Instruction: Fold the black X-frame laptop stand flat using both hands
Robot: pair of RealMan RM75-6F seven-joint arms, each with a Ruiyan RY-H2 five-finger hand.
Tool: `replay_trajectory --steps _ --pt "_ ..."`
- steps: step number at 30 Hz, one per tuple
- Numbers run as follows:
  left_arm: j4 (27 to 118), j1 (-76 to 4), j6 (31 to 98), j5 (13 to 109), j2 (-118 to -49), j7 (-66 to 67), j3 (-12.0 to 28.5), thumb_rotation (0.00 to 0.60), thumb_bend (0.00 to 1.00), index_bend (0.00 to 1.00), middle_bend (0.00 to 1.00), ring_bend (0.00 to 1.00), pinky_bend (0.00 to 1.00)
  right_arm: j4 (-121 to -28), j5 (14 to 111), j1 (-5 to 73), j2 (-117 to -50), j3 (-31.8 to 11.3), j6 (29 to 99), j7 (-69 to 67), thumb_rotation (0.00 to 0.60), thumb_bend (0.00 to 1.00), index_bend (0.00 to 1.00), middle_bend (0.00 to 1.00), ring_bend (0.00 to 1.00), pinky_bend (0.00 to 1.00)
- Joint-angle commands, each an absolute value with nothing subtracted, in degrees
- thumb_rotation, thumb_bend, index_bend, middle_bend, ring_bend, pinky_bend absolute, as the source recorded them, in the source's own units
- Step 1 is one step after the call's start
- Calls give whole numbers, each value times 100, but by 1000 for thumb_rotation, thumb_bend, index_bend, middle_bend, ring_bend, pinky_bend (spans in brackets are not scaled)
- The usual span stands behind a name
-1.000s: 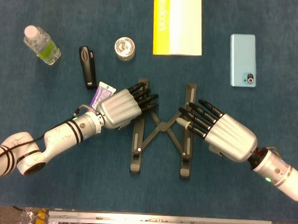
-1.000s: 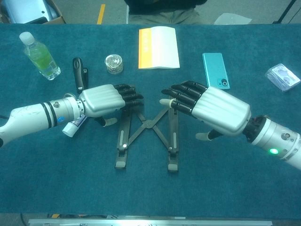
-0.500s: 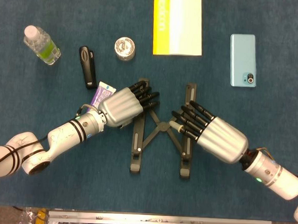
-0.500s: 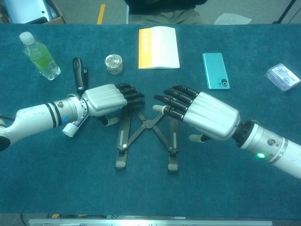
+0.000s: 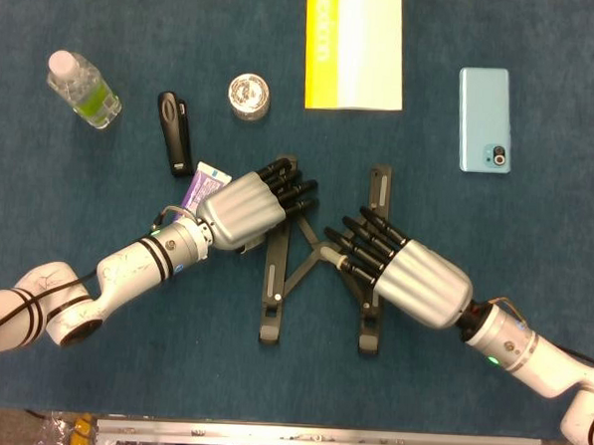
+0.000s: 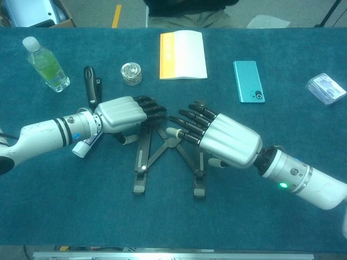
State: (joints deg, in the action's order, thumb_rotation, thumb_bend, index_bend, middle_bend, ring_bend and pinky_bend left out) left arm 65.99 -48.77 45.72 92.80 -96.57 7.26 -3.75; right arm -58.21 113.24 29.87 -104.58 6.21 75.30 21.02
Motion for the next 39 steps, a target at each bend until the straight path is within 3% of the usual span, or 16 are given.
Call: replay_trajectory --steps 1,39 --pt "6594 -4879 4569 9262 -9670 707 -371 600 423 0 0 0 0 -5753 11306 2988 -10532 625 7571 2108 567 0 0 0 0 97" --pt "7000 -4923 4584 8973 -9873 599 -219 600 422 0 0 0 0 -5540 11020 3073 -10968 573 7657 2247 567 0 0 0 0 97"
